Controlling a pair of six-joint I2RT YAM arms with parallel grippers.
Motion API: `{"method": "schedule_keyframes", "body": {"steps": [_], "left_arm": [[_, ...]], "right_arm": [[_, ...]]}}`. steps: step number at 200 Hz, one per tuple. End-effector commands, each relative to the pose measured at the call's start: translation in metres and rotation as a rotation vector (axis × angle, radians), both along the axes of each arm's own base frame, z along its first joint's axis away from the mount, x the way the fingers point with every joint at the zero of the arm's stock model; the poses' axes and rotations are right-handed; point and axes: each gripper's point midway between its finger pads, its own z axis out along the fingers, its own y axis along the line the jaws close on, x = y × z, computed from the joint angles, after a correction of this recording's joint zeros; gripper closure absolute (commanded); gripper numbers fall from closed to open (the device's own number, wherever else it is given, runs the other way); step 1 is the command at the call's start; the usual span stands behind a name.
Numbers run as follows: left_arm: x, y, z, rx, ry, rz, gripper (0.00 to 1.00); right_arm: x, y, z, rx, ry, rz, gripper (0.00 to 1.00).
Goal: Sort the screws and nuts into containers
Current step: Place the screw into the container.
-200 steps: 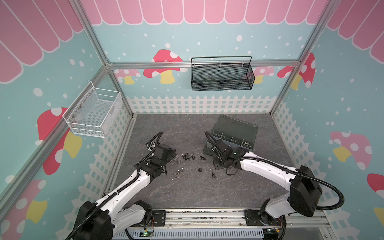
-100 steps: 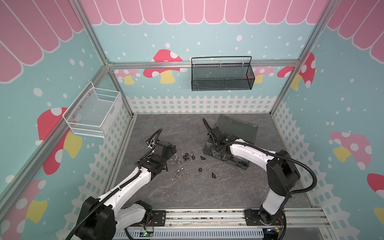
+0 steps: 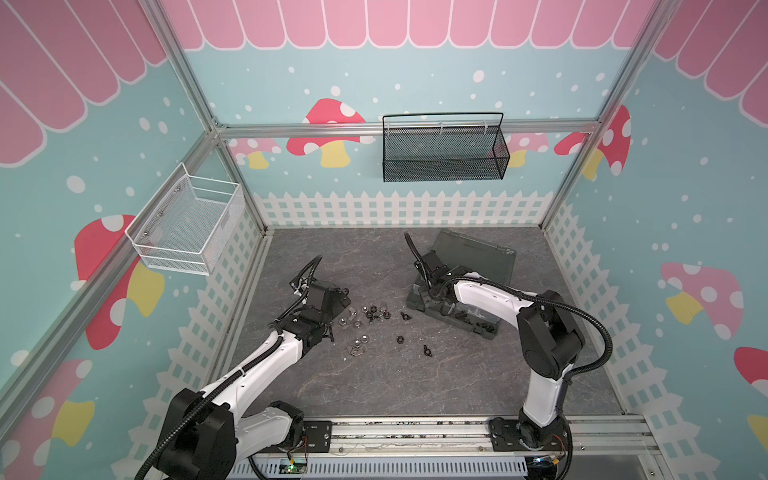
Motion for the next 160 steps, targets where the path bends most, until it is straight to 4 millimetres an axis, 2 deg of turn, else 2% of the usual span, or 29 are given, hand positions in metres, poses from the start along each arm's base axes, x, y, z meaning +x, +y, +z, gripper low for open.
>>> {"method": "schedule_keyframes", "body": {"steps": [1, 23, 54, 83, 105, 114, 143, 160], "left_arm": [[0.007, -0.003, 0.008, -0.016, -0.017, -0.004, 0.00], [0.006, -0.002, 0.005, -0.007, 0.007, -0.003, 0.00], [-0.001, -0.008, -0.005, -0.008, 0.072, -0.049, 0.00], [-0.016, -0.014, -0.022, 0.000, 0.173, -0.093, 0.00], [-0.029, -0.024, -0.035, 0.008, 0.259, -0.132, 0.01], [-0.037, -0.038, -0.039, 0.020, 0.294, -0.182, 0.01], [-0.057, -0.059, -0.050, 0.101, 0.404, -0.280, 0.02], [-0.060, -0.064, -0.056, 0.132, 0.440, -0.304, 0.02]], "right_arm": [[0.005, 0.006, 0.002, 0.018, -0.009, 0.015, 0.71], [0.003, 0.006, 0.005, 0.023, -0.012, 0.017, 0.64], [0.001, 0.008, 0.015, 0.056, -0.024, 0.021, 0.61], [0.000, 0.008, 0.029, 0.095, -0.057, 0.011, 0.58], [-0.001, 0.005, 0.040, 0.111, -0.087, -0.003, 0.54], [-0.002, 0.004, 0.044, 0.118, -0.098, -0.008, 0.52], [-0.006, -0.005, 0.055, 0.129, -0.139, -0.041, 0.46], [-0.009, -0.012, 0.060, 0.132, -0.164, -0.062, 0.41]]}}
